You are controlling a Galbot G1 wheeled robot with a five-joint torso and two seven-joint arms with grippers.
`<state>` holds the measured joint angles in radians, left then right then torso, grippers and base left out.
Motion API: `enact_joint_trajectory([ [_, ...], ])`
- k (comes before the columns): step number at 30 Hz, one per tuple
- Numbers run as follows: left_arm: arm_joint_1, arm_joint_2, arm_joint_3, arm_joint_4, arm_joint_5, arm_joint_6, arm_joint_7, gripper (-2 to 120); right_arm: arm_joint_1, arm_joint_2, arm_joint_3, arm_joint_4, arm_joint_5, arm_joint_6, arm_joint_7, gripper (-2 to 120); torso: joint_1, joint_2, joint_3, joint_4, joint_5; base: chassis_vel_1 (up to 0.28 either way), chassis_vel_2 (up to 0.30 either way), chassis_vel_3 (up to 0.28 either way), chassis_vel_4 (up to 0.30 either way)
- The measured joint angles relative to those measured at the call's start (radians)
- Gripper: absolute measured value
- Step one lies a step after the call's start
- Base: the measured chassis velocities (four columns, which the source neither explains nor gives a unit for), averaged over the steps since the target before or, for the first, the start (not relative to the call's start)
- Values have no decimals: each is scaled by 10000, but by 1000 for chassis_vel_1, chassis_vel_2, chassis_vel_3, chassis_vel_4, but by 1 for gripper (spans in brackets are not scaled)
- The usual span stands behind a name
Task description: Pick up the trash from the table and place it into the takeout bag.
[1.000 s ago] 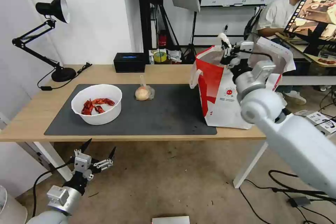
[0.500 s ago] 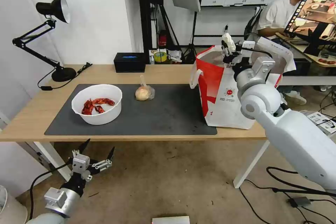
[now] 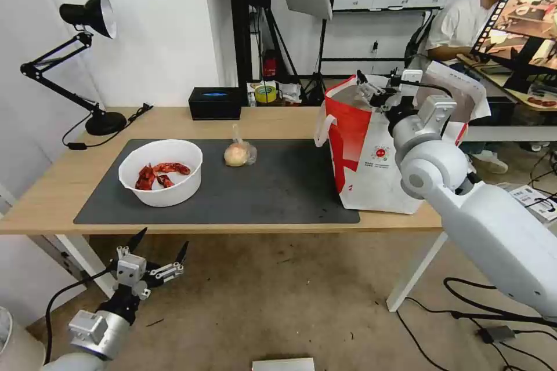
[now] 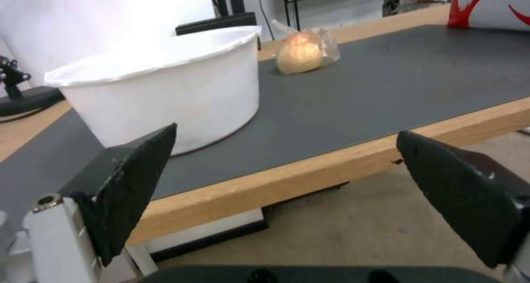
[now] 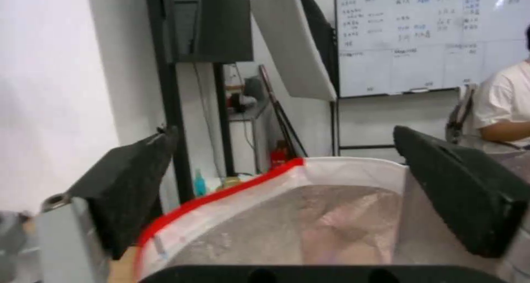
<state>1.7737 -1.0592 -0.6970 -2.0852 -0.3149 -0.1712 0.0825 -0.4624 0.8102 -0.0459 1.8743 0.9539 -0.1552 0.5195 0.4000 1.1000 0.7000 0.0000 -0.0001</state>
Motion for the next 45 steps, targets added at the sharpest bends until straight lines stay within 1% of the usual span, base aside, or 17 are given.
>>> enact_joint_trajectory([
  [2, 0, -15, -6, 0, -4, 1, -2, 100, -220, -35, 7, 368, 15, 318, -149, 100, 0, 0, 0, 0, 0, 0, 0, 0, 0],
  [4, 0, -22, -6, 0, -5, 0, -2, 100, -303, -50, 7, 497, 19, 413, -225, 100, 0, 0, 0, 0, 0, 0, 0, 0, 0],
  [7, -6, -37, -7, 1, -7, 0, -3, 100, -669, -134, 6, 1035, 15, 708, -617, 100, 0, 0, 0, 0, -1, 0, 0, 0, 0],
  [11, -37, -52, 7, 31, -6, -1, -6, 100, -1864, -366, 73, 1947, -157, 1040, -1610, 100, 0, 0, -1, 1, -2, 0, 0, 0, 0],
  [12, -37, -52, 7, 31, -6, -1, -6, 100, -1864, -366, 73, 1947, -157, 1040, -1610, 100, 0, 0, -1, 1, -2, 0, 0, 0, 0],
  [14, -43, -57, 19, 55, -7, -6, -6, 100, -2962, -510, 224, 2311, -508, 1194, -2416, 100, 0, 0, 0, -2, 2, 0, 0, 0, 0],
  [17, -49, -57, 27, 75, -7, -17, -6, 100, -3506, -585, 321, 2471, -723, 1227, -2822, 100, -1, 0, -1, -3, 2, 0, 0, 0, 0],
  [19, -70, -61, 66, 94, -4, -26, -5, 100, -4599, -735, 563, 2642, -1377, 1271, -3480, 100, -1, 0, -1, -1, 0, 0, 0, 0, 0],
  [20, -70, -61, 66, 94, -4, -26, -5, 100, -4599, -735, 563, 2642, -1377, 1271, -3480, 100, -1, 0, -1, -1, 0, 0, 0, 0, 0],
  [22, -90, -74, 78, 99, 4, -29, -4, 100, -5290, -836, 761, 2666, -1774, 1334, -3745, 100, -1, 0, -1, -2, 1, 0, 0, 0, 0],
  [26, -95, -87, 80, 110, 21, -35, 0, 100, -5826, -922, 939, 2713, -2091, 1276, -3876, 100, -1, 0, -1, -1, 0, 0, 0, 0, 0],
  [27, -94, -90, 79, 115, 28, -41, 2, 100, -6170, -977, 1019, 2761, -2382, 1131, -3886, 100, -1, 0, -1, 0, 0, 0, 0, 0, 0],
  [29, -90, -91, 76, 115, 32, -57, 5, 100, -6630, -1025, 1061, 2833, -2823, 901, -3728, 100, -1, 0, -1, -2, 0, 0, 0, 0, 0],
  [35, -81, -126, 69, 115, 35, -70, 9, 100, -7346, -870, 1014, 2765, -3239, 679, -3240, 100, -1, 0, 0, -1, 0, 0, 0, 0, 0],
  [39, -62, -175, 68, 146, 50, -106, 28, 100, -7756, -647, 889, 2522, -3566, 1020, -3042, 100, -1, 1, 0, -1, 0, 0, 0, 0, 0],
  [42, -51, -190, 50, 196, 59, -134, 30, 100, -7952, -443, 770, 2190, -3880, 1602, -2852, 100, -1, 0, 0, 0, 0, 0, 0, 0, 0],
  [45, -33, -197, 37, 208, 65, -140, 33, 100, -8144, -315, 730, 2055, -4043, 1907, -2763, 100, -1, 0, 0, 0, 1, 0, 0, 0, 0],
])
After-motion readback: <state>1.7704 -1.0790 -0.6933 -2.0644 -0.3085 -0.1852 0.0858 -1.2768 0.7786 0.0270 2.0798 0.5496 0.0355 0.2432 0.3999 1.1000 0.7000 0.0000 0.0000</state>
